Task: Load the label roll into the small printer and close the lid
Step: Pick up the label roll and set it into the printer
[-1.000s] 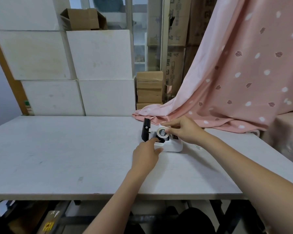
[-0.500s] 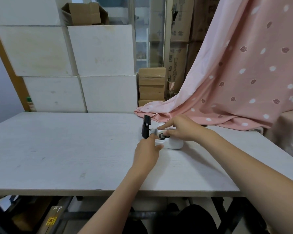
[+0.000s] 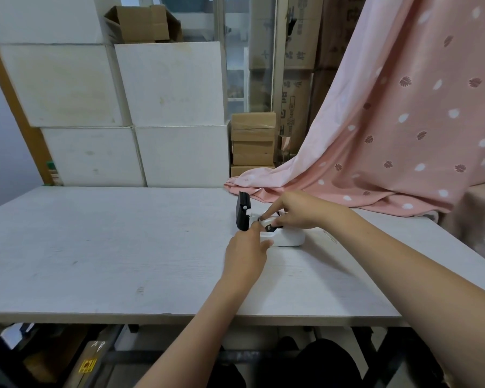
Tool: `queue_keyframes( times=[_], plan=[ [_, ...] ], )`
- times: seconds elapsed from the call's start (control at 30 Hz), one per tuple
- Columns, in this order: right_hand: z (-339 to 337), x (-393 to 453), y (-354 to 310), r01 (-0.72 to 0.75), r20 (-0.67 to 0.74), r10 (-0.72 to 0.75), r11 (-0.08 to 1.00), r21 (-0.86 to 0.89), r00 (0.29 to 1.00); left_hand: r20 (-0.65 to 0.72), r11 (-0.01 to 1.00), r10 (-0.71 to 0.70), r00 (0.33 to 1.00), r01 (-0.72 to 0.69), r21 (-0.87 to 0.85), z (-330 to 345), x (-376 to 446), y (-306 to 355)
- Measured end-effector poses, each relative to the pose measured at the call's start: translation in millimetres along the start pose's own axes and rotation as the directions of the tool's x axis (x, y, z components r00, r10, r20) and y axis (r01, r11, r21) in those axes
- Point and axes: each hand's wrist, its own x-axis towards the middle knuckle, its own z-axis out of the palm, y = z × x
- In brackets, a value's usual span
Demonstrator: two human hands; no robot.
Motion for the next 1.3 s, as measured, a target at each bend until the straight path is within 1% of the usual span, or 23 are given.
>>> queue_keyframes(
  times=[0.17,0.33,0.47,0.63,0.97,1.13,1.2,1.3],
  plan=[
    [7,-2,6,0.015,-0.05,-0.013,1.0,0.028,0.999,-0.008,1.0,0.001,1.0,-0.001,0.018,0,-2,-1],
    [7,-3,8,0.005,-0.05,-0.004,0.999,0.038,0.999,-0.009,0.998,0.016,1.0,-0.015,0.057,1,-3,0],
    [5,-4,5,-0.006,-0.045,0.008,0.999,0.038,0.999,-0.027,0.999,0.029,0.999,-0.028,0.037,-1,-5,3],
    [0,-4,7,-0.019,-0.045,0.021,0.999,0.045,0.999,-0.006,0.991,0.051,0.999,-0.05,0.123,0,-5,4],
    [1,-7,6,-0.065,-0.061,0.069,0.995,0.073,0.996,0.018,0.98,0.069,0.997,-0.072,0.186,0,-7,6],
    [0,-13,3,-0.086,-0.068,0.097,0.985,0.147,0.993,0.042,0.975,0.084,0.996,-0.091,0.203,-1,-6,6],
    [0,-13,5,-0.107,-0.07,0.125,0.97,0.219,0.99,0.045,0.975,0.089,0.995,-0.096,0.2,-1,-6,6],
    [-1,-10,8,-0.176,-0.139,0.24,0.916,0.361,0.961,0.046,0.977,0.09,0.995,-0.097,0.19,-2,-6,6]
  ],
)
